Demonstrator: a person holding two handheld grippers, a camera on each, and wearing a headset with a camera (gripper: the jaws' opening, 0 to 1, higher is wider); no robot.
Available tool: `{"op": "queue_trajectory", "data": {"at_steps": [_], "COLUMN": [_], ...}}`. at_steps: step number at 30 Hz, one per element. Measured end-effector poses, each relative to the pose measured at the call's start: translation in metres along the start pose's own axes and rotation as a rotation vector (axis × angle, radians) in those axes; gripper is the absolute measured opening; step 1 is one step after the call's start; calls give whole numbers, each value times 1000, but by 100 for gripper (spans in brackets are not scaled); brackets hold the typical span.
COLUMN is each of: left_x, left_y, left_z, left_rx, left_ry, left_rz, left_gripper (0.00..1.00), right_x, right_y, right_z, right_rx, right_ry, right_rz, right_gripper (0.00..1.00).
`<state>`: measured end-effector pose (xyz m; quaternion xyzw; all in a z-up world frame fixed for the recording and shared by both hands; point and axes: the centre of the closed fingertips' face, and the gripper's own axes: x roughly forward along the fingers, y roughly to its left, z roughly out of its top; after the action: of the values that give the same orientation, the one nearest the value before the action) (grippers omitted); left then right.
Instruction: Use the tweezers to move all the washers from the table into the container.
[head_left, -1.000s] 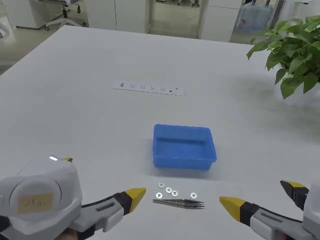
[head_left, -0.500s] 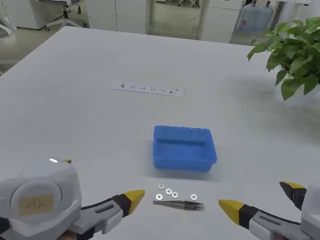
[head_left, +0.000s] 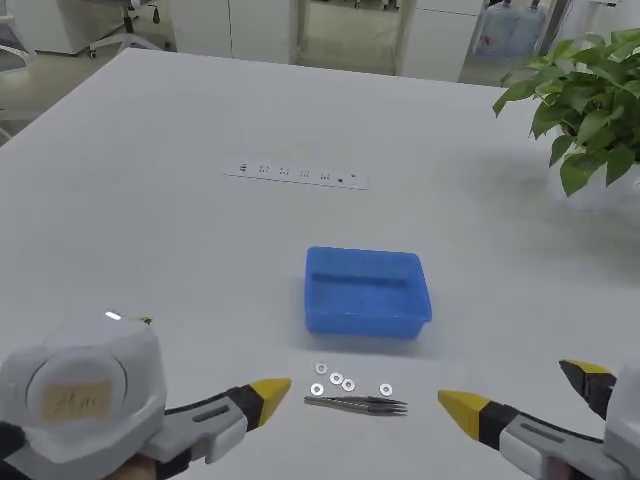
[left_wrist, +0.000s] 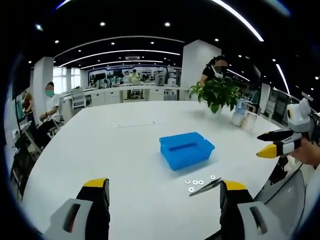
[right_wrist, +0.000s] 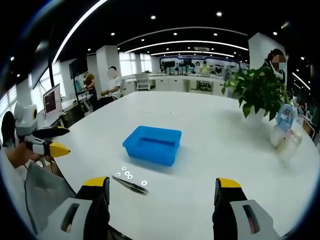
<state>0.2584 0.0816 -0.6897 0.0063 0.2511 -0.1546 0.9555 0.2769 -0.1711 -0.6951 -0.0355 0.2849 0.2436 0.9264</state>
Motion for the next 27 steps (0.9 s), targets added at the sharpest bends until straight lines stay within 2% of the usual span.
{"op": "queue_trajectory", "data": {"at_steps": [2,5,8,11,13,16,19,22,23,25,27], "left_x": [2,4,10,15,19,26,36,45,49,56,62], "left_y": [-1,-7,-21,-29,-38,-48,-56,-59,-61,-60,-62], "left_z": [1,4,4,6,7,3,-10,-21,-27,-32,-41], "left_rx": [6,22,57,110,111,129,176,204,224,231,260], "left_ry": [1,-6,12,14,9,38,105,145,167,185,218], "left_rz": [0,-34,-115,-144,-193,-252,-305,-344,-372,-375,-400], "left_gripper": [93,87,78,68,62,54,45,37,35,27,26], "right_x": [0,0,1,2,3,6,10,16,19,23,28], "right_y": [0,0,2,5,8,10,13,16,18,19,22], "right_z": [0,-1,-1,-2,-5,-11,-14,-18,-19,-20,-22], "right_rx": [2,11,20,15,11,14,17,17,18,19,20], "right_ry": [-2,1,3,6,19,37,56,76,85,96,111], "right_rz": [1,3,12,23,26,33,44,59,68,76,89], "right_gripper": [86,85,85,84,83,83,83,82,82,82,82]}}
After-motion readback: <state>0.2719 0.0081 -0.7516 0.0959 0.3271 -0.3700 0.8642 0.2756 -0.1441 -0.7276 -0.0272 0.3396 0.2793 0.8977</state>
